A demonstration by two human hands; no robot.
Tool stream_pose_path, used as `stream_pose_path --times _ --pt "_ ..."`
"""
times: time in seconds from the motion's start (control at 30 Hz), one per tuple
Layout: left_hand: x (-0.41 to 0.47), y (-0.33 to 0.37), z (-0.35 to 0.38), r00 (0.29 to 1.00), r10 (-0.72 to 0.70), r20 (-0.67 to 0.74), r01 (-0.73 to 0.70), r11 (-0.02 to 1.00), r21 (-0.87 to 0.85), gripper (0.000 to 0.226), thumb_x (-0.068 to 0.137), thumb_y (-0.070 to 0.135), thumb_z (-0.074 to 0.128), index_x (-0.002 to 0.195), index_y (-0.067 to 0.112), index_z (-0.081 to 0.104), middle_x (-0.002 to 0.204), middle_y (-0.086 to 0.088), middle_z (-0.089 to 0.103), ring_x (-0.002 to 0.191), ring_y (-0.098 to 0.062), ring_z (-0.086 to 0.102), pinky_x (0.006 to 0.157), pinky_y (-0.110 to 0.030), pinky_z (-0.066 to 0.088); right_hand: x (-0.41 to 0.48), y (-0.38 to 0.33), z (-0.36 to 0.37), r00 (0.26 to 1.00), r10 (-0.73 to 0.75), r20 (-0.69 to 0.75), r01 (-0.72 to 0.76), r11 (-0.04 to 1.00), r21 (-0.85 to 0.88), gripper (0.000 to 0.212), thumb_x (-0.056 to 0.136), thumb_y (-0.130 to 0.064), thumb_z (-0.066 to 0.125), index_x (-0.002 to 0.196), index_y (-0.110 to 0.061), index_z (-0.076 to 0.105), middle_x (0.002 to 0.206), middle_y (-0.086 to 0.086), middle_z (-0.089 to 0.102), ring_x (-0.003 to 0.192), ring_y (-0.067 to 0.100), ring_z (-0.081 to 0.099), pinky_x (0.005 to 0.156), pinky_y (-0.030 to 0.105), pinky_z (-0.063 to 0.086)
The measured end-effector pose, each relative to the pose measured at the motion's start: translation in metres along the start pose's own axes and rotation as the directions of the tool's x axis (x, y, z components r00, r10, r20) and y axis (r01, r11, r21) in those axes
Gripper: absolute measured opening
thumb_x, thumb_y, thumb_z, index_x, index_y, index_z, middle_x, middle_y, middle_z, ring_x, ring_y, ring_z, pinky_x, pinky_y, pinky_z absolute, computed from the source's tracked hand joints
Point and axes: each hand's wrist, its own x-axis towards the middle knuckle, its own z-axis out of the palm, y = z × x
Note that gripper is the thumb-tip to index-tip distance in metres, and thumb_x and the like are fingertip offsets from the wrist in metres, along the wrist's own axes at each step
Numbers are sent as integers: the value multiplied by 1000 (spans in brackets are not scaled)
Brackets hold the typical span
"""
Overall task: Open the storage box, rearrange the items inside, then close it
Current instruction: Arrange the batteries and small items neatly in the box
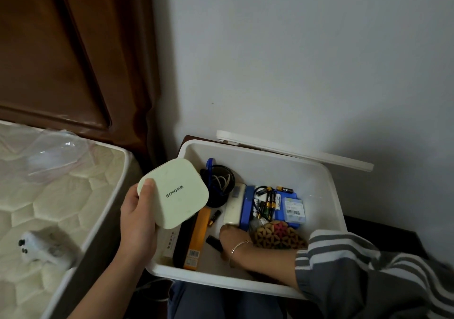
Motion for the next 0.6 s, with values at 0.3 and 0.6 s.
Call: stream_pose_path --times 0.3,0.6 --pt "2 -1 -1 1000 8 1 -8 1000 12 54 77 65 56 120 33 61 107 1 73 92 -19 72 60 -30 57 -13 33 -25 990 -110 84 89 971 220 17 86 -8 62 99 -3 72 108 10 70 101 25 62 87 24 45" --pt "1 -1 1 999 25 -20 -25 999 41 49 78 65 55 116 35 62 106 2 73 94 -20 72 65 -35 57 -23 23 -1 918 -366 154 392 896 -208 28 81 -23 67 103 -7 59 111 16 57 101 35 56 78 44 51"
